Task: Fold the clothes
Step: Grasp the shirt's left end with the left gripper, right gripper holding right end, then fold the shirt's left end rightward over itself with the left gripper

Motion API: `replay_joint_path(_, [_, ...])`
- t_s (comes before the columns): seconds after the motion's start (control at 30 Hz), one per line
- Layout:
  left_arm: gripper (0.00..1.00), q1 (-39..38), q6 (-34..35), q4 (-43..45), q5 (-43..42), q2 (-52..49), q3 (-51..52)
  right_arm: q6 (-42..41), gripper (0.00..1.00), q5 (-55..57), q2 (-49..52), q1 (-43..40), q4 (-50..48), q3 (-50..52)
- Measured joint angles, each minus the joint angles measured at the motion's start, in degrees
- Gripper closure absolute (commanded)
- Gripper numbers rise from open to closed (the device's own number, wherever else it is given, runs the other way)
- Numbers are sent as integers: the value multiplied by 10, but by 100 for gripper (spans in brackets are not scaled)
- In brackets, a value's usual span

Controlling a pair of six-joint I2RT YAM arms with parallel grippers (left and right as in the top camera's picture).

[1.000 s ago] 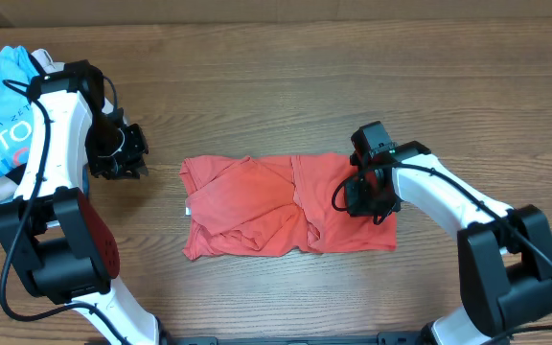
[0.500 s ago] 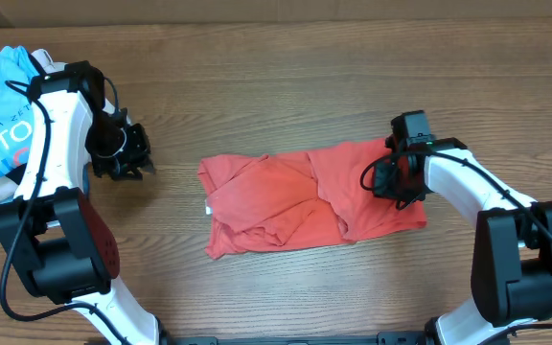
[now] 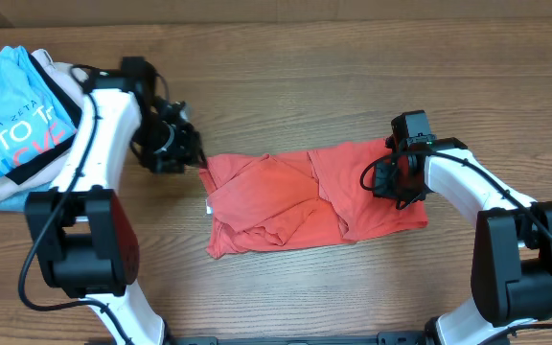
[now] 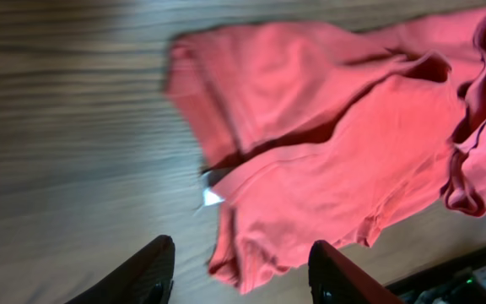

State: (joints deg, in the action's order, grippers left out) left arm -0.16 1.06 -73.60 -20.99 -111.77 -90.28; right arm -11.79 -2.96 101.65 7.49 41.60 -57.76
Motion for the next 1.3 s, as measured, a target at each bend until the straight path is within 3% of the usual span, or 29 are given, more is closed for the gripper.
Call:
replay_joint_path(0.23, [43,-37,17,86,-3,0,108,1,58,0,0,0,0,0])
replay_joint_path(0.33, [34,-44,26,116,-3,0,148,1,58,0,0,0,0,0])
replay_joint_path(0.47, [30,-56,39,164,-5,0,190,0,58,0,0,0,0,0])
replay_joint_path(0.53, [20,-63,45,187,-6,2,206,0,57,0,0,0,0,0])
replay_joint_path(0.67, [21,-78,66,251,-14,29,238,0,57,0,0,0,1,0])
replay_joint_path(0.8, [35,-88,90,300,-15,43,263,0,57,0,0,0,4,0])
replay_joint_path(0.87, [55,-89,98,311,-16,44,268,1,57,0,0,0,4,0])
replay_joint_path(0.9, [71,-89,100,315,-17,44,270,0,57,0,0,0,5,0])
replay_joint_path(0.97, [90,-90,104,318,-16,40,276,1,57,0,0,0,5,0])
replay_joint_path(1.0, [94,-91,108,318,-18,38,278,0,57,0,0,0,5,0])
replay_joint_path(1.3, [96,-88,108,317,-26,37,279,1,57,1,0,0,8,-1])
